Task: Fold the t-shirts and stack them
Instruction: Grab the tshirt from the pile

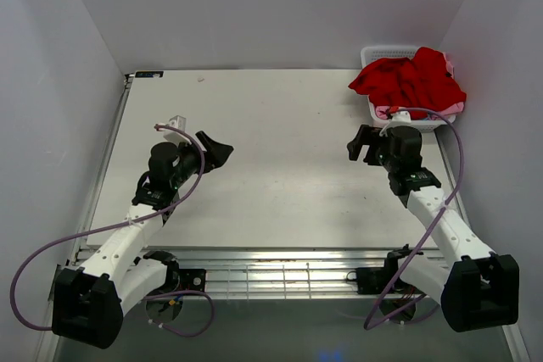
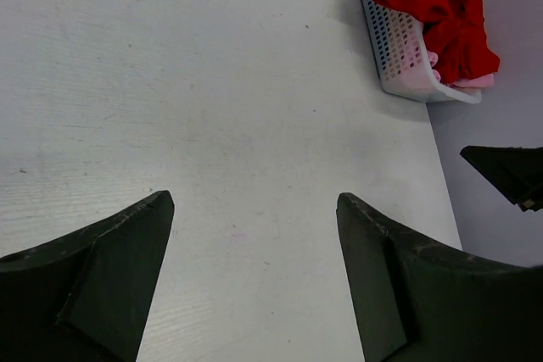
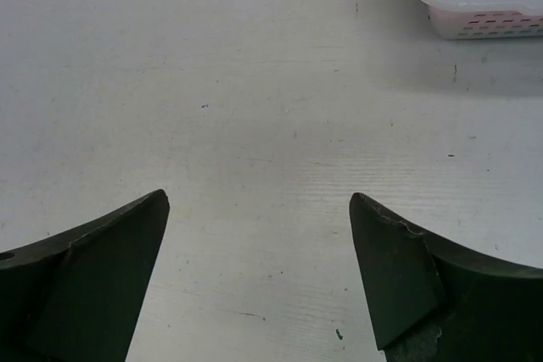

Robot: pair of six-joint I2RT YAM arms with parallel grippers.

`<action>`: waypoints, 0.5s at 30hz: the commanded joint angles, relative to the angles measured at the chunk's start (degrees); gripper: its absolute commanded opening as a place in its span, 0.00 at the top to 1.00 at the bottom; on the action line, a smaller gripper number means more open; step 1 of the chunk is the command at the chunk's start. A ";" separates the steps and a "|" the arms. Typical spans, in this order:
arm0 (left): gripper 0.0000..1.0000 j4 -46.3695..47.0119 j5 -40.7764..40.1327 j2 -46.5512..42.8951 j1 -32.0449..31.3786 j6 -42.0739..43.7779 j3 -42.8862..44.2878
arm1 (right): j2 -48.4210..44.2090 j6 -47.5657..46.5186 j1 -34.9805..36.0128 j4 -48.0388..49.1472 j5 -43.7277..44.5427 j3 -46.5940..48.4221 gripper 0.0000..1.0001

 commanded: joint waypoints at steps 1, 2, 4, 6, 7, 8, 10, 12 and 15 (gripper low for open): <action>0.12 1.93 1.84 -0.64 0.02 0.36 2.11 | 2.12 -1.53 0.20 1.72 -0.63 4.48 0.07; 0.12 1.94 1.66 -0.56 0.02 0.36 2.19 | 3.61 -1.62 0.20 1.98 -0.37 5.10 0.07; 0.12 2.11 1.75 -0.03 0.02 0.62 2.46 | 5.54 -1.97 0.20 3.12 2.25 7.90 0.07; 0.12 2.11 2.01 0.84 0.02 0.80 2.81 | 10.28 -2.15 0.11 4.27 7.50 10.98 0.08; 0.12 2.20 2.10 1.20 0.02 0.89 2.98 | 12.65 -3.19 0.11 2.62 9.98 13.52 0.08; 0.12 2.20 2.36 1.55 0.02 0.97 3.33 | 17.89 -3.90 0.11 1.21 12.88 20.33 0.08; 0.12 2.29 3.07 2.17 0.02 1.15 3.34 | 23.28 -6.44 0.11 -1.86 20.18 27.75 0.08; 0.12 2.46 2.89 2.17 0.02 1.41 2.73 | 30.32 -8.12 0.20 -4.60 26.32 37.86 0.08; 0.12 2.99 2.37 1.82 0.02 2.64 1.85 | 37.88 -11.81 0.11 -5.49 31.52 47.28 0.07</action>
